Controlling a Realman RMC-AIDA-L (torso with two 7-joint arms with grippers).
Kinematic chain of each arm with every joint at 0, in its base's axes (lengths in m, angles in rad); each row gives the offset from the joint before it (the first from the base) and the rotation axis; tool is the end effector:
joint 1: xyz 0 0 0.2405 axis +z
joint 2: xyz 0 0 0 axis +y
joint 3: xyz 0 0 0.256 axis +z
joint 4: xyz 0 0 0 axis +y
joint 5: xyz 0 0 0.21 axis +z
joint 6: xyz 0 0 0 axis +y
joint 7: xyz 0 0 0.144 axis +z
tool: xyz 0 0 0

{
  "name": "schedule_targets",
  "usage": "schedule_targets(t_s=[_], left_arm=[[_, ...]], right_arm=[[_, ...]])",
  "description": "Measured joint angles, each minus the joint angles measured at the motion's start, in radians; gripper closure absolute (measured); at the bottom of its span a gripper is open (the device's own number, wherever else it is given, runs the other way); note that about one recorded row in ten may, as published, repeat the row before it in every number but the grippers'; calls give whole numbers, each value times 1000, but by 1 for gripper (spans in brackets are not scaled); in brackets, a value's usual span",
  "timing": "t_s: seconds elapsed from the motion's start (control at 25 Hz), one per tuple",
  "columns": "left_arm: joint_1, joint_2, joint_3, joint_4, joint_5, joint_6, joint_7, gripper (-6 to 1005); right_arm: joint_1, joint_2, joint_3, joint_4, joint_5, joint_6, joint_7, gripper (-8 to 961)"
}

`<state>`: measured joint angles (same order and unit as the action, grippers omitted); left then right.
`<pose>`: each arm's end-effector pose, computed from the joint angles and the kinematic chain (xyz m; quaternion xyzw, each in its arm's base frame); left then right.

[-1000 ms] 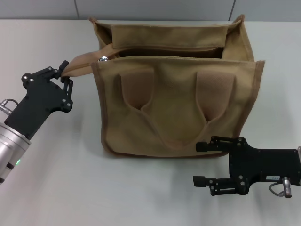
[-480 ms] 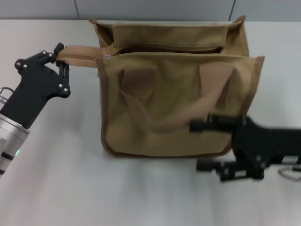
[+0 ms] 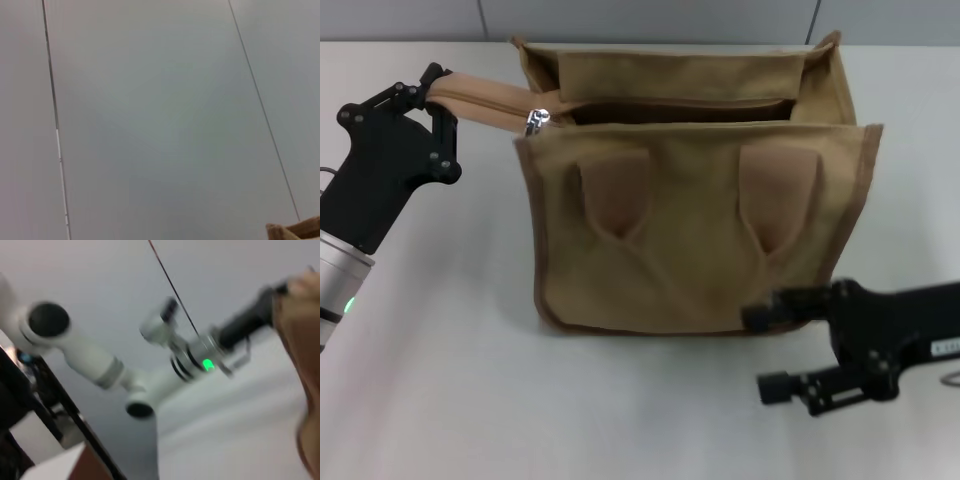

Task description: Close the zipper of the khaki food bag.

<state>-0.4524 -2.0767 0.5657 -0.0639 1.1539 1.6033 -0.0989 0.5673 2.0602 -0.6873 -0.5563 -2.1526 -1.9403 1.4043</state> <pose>-0.2923 0.2924 -0.0131 -0.7484 -0.0519 -0.3730 0.5460 0.2439 0.2738 -0.0099 0.9389 -0.2041 -0.2568 0.1044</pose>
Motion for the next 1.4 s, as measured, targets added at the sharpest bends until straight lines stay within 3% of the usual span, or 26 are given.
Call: schedule_targets(t_s=[0.2, 0.4, 0.48, 0.64, 1.04, 1.28, 1.4], left_arm=[[-2, -1, -2, -5, 3, 1, -1, 946], [-8, -2, -1, -9, 7, 11, -17, 945], [-11, -2, 2, -5, 7, 13, -39, 944], [-20, -2, -2, -2, 4, 14, -88, 944], [-44, -2, -3, 31, 1, 14, -203, 942], [-63, -2, -8, 42, 1, 14, -238, 942], [-69, -3, -15, 45, 1, 14, -239, 941]], right_arm=[[-15, -25, -1, -25, -131, -12, 46, 138], [-10, -45, 5, -45, -177, -123, 55, 137], [0, -48, 12, -74, -92, -203, 50, 137], [38, -49, 13, -71, 54, -210, 99, 137], [219, -12, 2, -10, 334, 48, 392, 137], [335, 16, -32, -4, 354, 224, 530, 137], [369, 17, -87, 2, 353, 293, 591, 137]])
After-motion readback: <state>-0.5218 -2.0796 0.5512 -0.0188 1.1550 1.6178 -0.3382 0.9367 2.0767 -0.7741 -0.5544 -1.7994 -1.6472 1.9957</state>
